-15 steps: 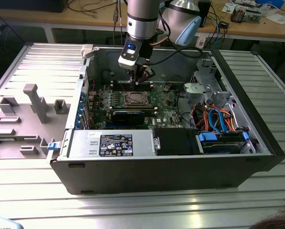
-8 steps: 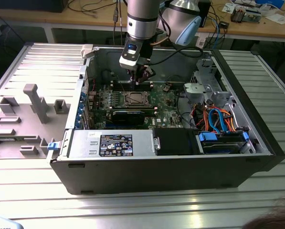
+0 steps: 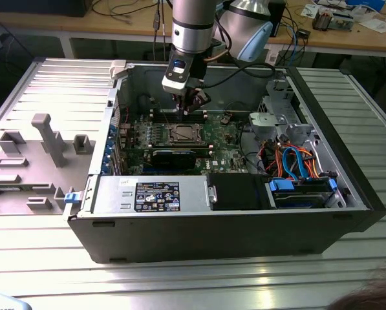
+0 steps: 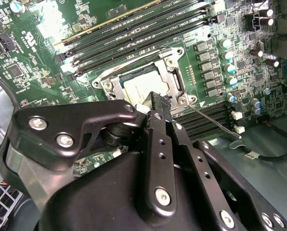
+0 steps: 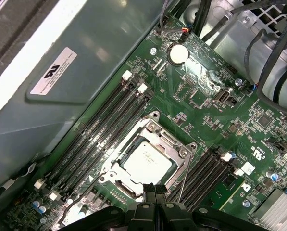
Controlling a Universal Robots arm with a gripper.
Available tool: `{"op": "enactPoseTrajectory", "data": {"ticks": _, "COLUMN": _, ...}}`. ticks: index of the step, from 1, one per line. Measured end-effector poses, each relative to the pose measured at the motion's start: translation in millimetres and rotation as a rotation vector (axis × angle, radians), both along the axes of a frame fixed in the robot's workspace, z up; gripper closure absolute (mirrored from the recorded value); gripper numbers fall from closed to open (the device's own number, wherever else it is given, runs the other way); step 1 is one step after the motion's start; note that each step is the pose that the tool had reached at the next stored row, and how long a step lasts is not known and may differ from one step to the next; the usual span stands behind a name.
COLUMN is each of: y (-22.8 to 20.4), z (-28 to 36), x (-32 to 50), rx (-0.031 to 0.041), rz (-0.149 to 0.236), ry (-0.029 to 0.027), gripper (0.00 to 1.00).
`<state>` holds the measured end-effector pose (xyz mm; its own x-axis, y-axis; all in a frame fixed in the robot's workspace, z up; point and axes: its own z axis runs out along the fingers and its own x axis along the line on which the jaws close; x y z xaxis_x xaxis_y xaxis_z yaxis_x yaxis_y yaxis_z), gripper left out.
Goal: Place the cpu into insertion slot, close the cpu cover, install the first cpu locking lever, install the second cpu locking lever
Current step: 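Install the first cpu locking lever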
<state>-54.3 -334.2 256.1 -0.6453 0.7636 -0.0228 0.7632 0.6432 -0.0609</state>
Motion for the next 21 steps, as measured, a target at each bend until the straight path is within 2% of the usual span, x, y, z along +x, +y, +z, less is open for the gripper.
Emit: {"op": "enactPoseTrajectory", "data": {"ticks": 21, "y": 0.0, "z": 0.0, "x": 0.0, "rx": 0.0001, "rz": 0.025, "ry": -0.0001, "gripper": 0.89}}
